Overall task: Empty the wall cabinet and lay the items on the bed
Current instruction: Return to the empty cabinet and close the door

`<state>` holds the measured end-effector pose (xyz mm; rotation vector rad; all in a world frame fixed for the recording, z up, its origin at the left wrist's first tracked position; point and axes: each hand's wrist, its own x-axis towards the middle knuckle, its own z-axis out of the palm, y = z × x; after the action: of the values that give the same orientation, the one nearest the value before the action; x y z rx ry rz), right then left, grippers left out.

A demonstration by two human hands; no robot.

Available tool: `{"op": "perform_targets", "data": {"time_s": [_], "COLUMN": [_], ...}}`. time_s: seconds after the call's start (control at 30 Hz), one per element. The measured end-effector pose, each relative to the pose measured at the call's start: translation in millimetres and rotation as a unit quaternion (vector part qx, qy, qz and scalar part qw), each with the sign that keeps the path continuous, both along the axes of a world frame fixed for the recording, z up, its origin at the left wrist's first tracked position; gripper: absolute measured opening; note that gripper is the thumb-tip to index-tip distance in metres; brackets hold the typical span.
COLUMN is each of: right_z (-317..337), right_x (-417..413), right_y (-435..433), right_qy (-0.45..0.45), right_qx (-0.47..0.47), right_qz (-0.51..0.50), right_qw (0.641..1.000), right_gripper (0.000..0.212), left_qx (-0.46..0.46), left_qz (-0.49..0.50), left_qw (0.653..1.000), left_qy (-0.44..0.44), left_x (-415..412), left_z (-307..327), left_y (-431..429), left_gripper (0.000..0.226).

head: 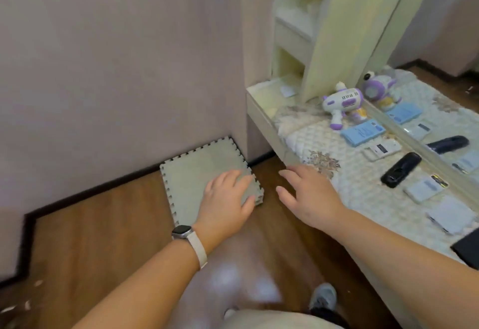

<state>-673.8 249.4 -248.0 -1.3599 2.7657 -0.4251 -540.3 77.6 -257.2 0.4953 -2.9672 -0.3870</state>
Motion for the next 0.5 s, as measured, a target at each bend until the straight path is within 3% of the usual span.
{"op": "perform_targets", "data": {"time_s": [0.17,0.5], "right_z": [9,44], "right_x": [57,108], "right_y": [-84,-233], "right_qy": [0.044,0.079], "right_qx": [0.021,-0.002], "right_qz": [0.139,0.297], "right_qw": [0.989,0.952], "right_gripper": [0.05,0.05], "left_qx": [-0.023,-0.068], "left_qz": [0.091,0.248], "left_qw": [0.995,0.964], "left_qy": [0.033,0.071], "left_x": [85,171], "left_z": [2,36], "left_y": [-61,-150], "left_gripper": [0.046,0.047]}}
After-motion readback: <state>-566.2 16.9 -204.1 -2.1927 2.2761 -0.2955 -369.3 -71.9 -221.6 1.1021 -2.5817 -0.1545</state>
